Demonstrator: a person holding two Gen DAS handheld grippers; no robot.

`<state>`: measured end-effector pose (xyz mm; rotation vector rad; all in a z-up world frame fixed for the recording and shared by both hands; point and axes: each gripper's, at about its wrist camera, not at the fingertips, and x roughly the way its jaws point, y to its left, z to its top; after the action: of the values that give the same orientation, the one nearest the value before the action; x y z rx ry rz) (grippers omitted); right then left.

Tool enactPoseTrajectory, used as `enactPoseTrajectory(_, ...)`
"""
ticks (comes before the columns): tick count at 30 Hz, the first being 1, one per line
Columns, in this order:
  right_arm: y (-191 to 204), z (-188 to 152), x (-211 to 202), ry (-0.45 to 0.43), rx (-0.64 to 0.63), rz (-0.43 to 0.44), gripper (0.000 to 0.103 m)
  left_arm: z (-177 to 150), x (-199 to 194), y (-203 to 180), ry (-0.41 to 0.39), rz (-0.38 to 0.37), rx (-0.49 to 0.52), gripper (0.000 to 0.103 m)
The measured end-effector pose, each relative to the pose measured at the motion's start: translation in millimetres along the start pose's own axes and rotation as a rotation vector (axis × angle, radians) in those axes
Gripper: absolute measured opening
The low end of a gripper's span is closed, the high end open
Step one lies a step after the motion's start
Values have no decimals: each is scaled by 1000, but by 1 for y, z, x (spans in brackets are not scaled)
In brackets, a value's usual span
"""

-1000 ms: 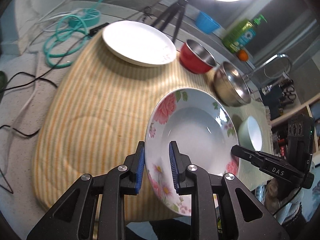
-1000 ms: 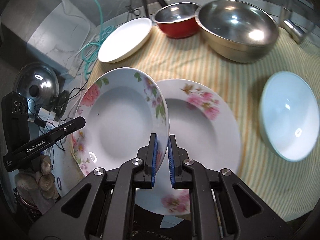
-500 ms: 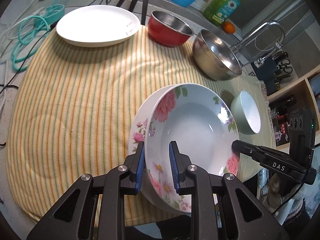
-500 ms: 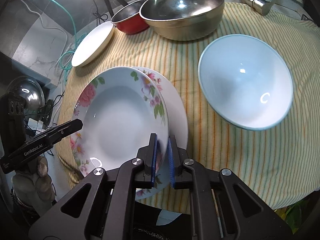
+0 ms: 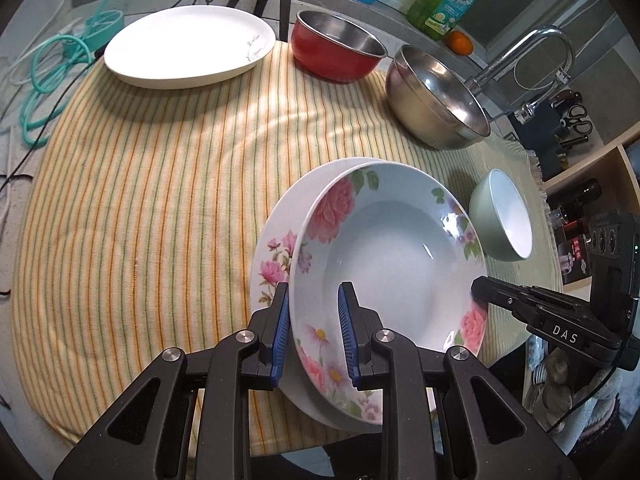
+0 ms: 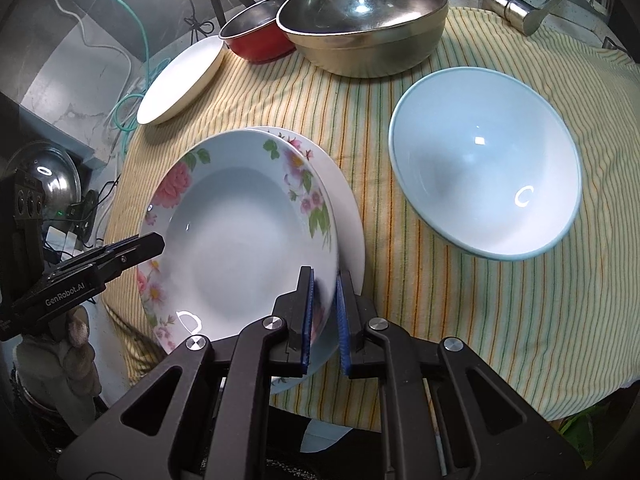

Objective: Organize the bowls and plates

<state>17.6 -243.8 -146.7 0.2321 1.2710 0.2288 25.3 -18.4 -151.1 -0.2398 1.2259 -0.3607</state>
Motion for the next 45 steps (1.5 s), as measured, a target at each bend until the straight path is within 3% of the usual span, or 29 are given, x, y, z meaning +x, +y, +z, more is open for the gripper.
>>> enactPoseTrajectory(9, 6, -1, 1, -4, -46, -40, 12, 2, 0, -2, -6, 35, 17, 21)
enactPoseTrajectory(27, 14, 1, -6, -38, -86, -90, 16, 6, -4, 2, -25, 37, 12, 22)
enactPoseTrajectory(34, 25, 10, -24, -102, -84, -35, 40, 14, -17, 12, -60, 43, -5, 34)
enactPoseTrajectory(45, 76, 54, -31, -150, -107, 83, 40, 49, -42, 54, -141, 49, -49, 34)
